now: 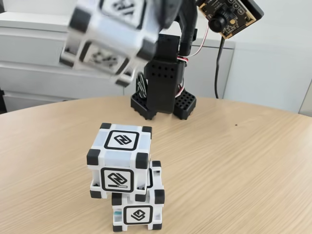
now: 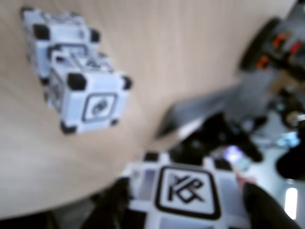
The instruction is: Stack cubes from left to right.
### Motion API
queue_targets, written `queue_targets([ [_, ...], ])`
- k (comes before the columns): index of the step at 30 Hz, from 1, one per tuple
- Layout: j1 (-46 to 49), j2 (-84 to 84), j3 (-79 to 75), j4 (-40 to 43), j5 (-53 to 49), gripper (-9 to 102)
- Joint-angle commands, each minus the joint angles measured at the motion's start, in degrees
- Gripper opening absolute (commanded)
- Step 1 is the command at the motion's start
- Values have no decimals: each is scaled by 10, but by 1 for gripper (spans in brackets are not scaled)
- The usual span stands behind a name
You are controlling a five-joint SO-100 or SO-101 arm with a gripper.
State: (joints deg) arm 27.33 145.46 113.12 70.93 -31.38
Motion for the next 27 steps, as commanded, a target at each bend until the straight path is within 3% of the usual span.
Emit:
queue_targets([
  [1,7,-22,-6,1,25,0],
  [5,7,-46,-5,8,49,0],
  [14,-4,-46,-14,119,127,0],
  [27,-5,-85,-15,117,120,0],
])
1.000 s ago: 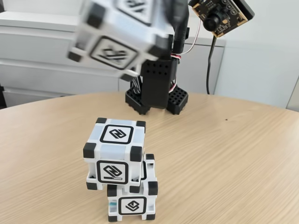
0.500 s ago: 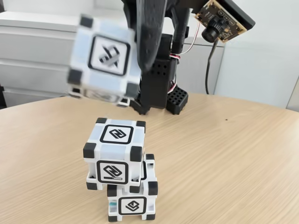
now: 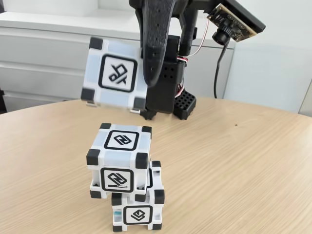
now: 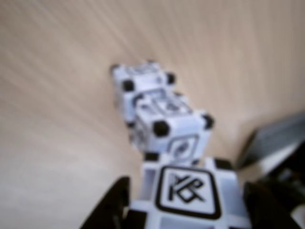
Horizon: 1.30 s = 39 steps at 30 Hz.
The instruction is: Stack cubes from left to right.
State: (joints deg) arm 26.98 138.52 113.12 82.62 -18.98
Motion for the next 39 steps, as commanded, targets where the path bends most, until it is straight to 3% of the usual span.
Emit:
queue_targets([
  [1,-2,-24,-15,0,-4,0],
  [18,-34,-28,-145,1,-1,0],
  [39,-48,-32,-136,10,18,0],
])
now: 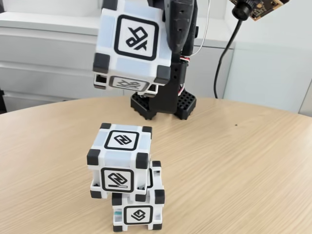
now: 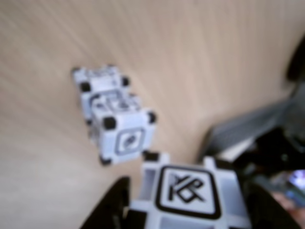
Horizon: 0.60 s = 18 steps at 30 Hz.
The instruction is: Stack cubes from left to right.
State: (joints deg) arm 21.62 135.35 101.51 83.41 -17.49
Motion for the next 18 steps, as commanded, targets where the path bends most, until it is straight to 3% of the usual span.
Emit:
queue_targets([
  [1,5,-1,-20,2,4,0],
  [18,6,-1,65,2,14,0],
])
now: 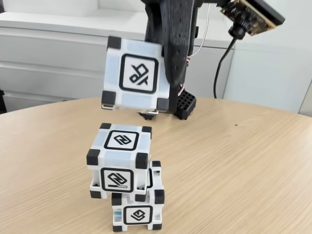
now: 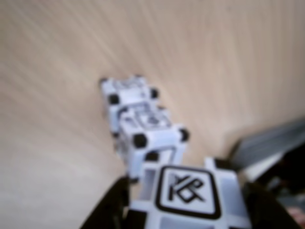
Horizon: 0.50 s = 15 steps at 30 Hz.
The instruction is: Stack cubes from left to right.
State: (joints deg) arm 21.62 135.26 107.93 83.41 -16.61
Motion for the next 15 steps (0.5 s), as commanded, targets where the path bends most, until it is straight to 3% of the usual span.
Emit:
queue_targets([
  [1,6,0,6,2,7,0],
  [15,24,11,24,2,13,0],
])
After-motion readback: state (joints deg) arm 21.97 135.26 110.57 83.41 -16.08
